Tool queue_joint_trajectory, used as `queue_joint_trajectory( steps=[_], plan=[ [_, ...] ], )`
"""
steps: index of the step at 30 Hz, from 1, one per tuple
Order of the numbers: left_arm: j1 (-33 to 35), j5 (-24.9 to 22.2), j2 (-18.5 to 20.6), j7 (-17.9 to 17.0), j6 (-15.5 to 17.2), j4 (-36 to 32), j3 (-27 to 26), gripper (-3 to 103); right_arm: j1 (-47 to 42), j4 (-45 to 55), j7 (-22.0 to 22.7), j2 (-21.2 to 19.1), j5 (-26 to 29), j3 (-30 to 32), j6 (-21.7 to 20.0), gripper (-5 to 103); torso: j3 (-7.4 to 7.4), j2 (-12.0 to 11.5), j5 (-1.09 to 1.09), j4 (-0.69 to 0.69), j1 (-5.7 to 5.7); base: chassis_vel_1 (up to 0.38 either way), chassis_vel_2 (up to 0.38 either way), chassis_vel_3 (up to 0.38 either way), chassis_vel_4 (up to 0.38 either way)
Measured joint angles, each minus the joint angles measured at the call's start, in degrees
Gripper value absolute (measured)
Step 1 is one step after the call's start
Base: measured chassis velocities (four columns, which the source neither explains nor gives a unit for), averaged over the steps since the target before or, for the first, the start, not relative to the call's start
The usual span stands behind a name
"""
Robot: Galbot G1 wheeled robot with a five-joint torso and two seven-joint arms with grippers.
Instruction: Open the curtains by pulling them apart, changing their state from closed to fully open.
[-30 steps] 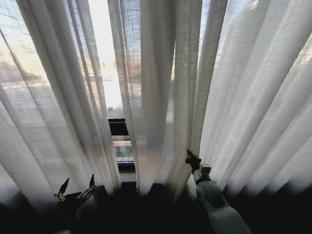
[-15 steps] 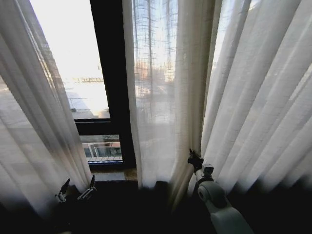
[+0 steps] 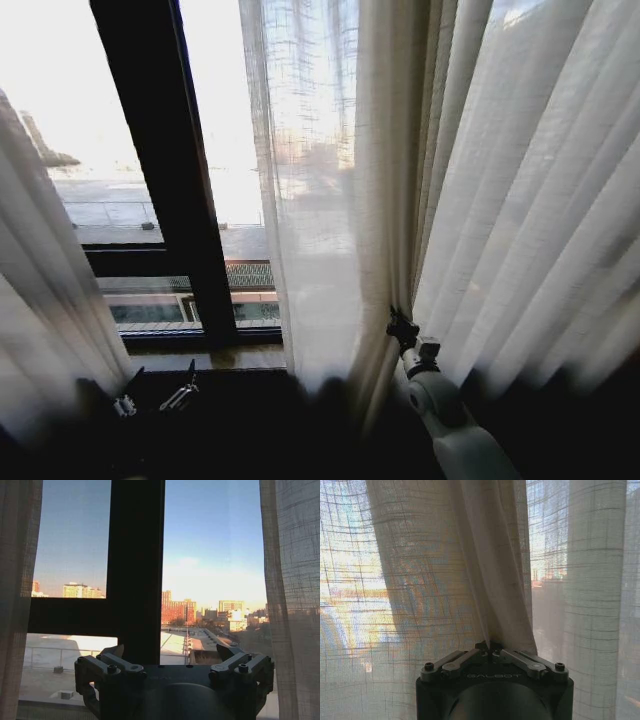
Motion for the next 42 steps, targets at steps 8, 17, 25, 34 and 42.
queue_joint_trajectory(
  steps=[8, 17, 25, 34, 42],
  plan=[
    [-1.15, -0.61, 0.17, 0.04, 0.63, 0.02, -0.74, 100, -0.33, -0.12, 0.03, -0.31, 0.06, 0.64, 0.0, 0, 0.0, 0.0, 0.0, -0.01, 0.01, -0.359, -0.361, 0.357, 0.35],
    [-1.08, -0.6, 0.28, 0.09, 0.54, 0.45, -0.55, 100, -0.07, -0.5, 0.07, 0.01, 0.03, 0.74, 0.0, 0, 0.0, 0.0, -0.01, 0.0, 0.0, -0.364, -0.348, 0.355, 0.358],
    [-1.28, -0.35, 0.32, 0.14, 0.53, 0.58, 0.09, 100, -0.61, -0.6, 0.09, 0.06, -0.07, 1.37, 0.18, 0, 0.0, 0.0, -0.01, 0.0, 0.0, -0.36, -0.343, 0.351, 0.364],
    [-1.36, -0.19, 0.32, 0.17, 0.55, 0.73, 0.19, 100, -0.43, -1.06, 0.07, 0.16, -0.12, 1.45, 0.63, 0, 0.0, 0.0, -0.01, 0.0, 0.01, -0.352, -0.343, 0.367, 0.353],
    [-1.48, -0.12, 0.31, 0.19, 0.6, 0.77, 0.27, 100, -0.28, -1.43, 0.02, 0.26, -0.18, 1.38, 0.9, 0, 0.0, 0.0, -0.01, 0.0, 0.0, -0.355, -0.366, 0.347, 0.364]
  ],
)
